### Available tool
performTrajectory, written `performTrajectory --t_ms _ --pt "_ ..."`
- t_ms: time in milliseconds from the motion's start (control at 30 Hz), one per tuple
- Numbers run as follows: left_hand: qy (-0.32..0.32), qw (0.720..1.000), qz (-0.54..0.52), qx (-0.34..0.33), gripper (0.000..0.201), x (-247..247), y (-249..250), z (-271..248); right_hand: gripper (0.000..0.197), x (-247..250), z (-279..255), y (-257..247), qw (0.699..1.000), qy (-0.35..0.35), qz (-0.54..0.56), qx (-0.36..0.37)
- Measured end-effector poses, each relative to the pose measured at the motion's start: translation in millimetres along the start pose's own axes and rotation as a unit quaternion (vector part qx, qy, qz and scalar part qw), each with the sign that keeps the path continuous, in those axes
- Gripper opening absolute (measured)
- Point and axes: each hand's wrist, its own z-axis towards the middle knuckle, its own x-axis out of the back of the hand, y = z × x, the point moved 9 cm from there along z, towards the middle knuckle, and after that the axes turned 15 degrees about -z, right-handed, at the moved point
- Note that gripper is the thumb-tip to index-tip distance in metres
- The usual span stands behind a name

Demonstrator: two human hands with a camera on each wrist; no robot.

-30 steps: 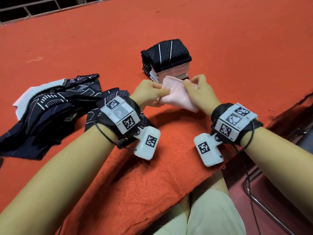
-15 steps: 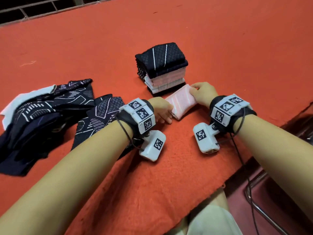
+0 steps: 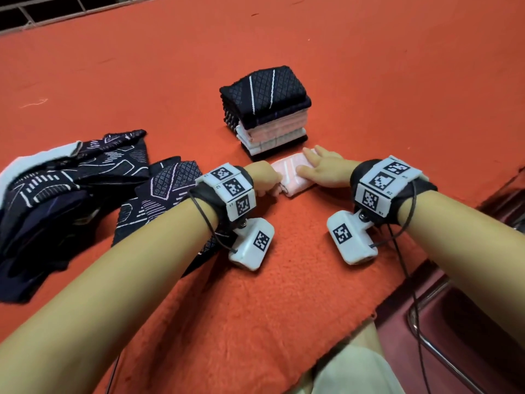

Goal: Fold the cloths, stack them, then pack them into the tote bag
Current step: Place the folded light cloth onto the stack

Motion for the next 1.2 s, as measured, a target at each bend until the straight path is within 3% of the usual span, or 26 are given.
performTrajectory --t_ms 100,400,600,733,900,1000,1100,1200 --pt "-0.006 1.0 -0.014 -0.008 0.032 1 -3 0 0.07 -8 2 2 0.999 -0.035 -0.022 0.002" --pt "-0.035 0.998 0.058 -0.012 0.039 -16 10 -5 0.065 -10 -1 -3 0.998 -0.026 -0.041 -0.048" --pt "-0.061 0.997 -0.034 0.037 0.042 -21 2 -13 0.064 -10 -2 -2 0.997 -0.03 -0.034 -0.055" --pt "-0.048 0.993 -0.104 0.032 0.037 -16 2 -25 0.063 -8 -7 -3 0.998 -0.027 -0.024 -0.058" --pt "0.013 0.997 -0.068 -0.03 0.014 27 2 -39 0.06 1 -18 -4 0.997 0.002 0.013 -0.072" --pt "0.047 0.993 -0.05 -0.091 0.009 55 2 -62 0.056 21 -28 -13 0.995 0.065 0.004 -0.071" --pt "0.081 0.988 -0.006 -0.127 0.012 79 -12 -83 0.047 42 -39 -40 0.99 0.137 -0.008 -0.036" --pt "0.128 0.984 0.039 -0.121 0.012 97 -41 -99 0.039 46 -47 -81 0.988 0.147 -0.027 0.024"
